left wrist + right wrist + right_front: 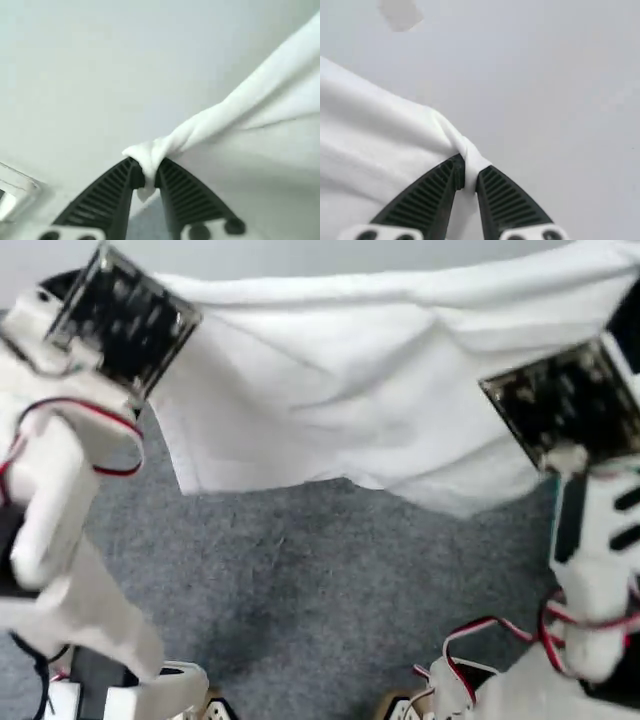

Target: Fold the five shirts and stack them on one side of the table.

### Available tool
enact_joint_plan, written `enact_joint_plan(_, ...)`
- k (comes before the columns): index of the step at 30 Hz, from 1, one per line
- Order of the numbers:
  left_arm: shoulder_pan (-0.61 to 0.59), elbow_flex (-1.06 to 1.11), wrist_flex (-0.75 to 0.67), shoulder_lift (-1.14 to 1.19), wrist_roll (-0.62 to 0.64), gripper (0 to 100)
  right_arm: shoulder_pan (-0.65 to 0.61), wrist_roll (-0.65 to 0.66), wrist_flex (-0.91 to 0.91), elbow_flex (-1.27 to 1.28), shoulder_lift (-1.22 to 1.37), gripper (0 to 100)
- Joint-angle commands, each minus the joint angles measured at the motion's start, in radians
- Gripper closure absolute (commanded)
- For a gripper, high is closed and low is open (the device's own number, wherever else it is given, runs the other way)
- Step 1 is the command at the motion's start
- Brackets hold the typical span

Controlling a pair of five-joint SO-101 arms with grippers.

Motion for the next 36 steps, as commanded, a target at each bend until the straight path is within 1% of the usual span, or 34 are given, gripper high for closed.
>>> enact_joint_plan(1, -0.012, -0.140, 0.029, -0.035, -0.021, 99, 0.082, 0.011, 0.004, -0.092, -0.044, 99.0)
enact_joint_plan(3, -0.012, -0.197, 0.064, -0.035, -0.021, 99, 0.117, 0.011, 0.039, -0.098, -0.079, 99.0)
enact_joint_plan(6, -0.021, -0.248, 0.066, -0.054, -0.020, 99, 0.143, 0.012, 0.093, -0.097, -0.139, 99.0)
enact_joint_plan(9, -0.052, -0.245, 0.066, -0.100, -0.020, 99, 0.159, 0.052, 0.139, -0.097, -0.186, 99.0)
enact_joint_plan(12, -0.055, -0.173, 0.068, -0.160, -0.020, 99, 0.160, 0.092, 0.177, -0.097, -0.217, 99.0)
enact_joint_plan(15, -0.054, -0.033, 0.068, -0.250, -0.020, 99, 0.160, 0.104, 0.223, -0.097, -0.229, 99.0)
enact_joint_plan(19, -0.048, 0.214, 0.068, -0.390, -0.023, 99, 0.159, 0.100, 0.272, -0.097, -0.229, 99.0)
enact_joint_plan(24, -0.048, 0.492, 0.068, -0.572, -0.106, 99, 0.157, 0.098, 0.348, -0.097, -0.231, 99.0)
enact_joint_plan(29, -0.048, 0.746, 0.061, -0.695, -0.114, 99, 0.154, 0.095, 0.469, -0.087, -0.217, 99.0)
enact_joint_plan(33, -0.049, 0.915, 0.021, -0.704, -0.114, 99, 0.061, 0.097, 0.522, 0.049, -0.191, 99.0)
enact_joint_plan(36, -0.046, 1.030, -0.063, -0.703, -0.110, 99, 0.035, 0.097, 0.512, 0.187, -0.180, 99.0)
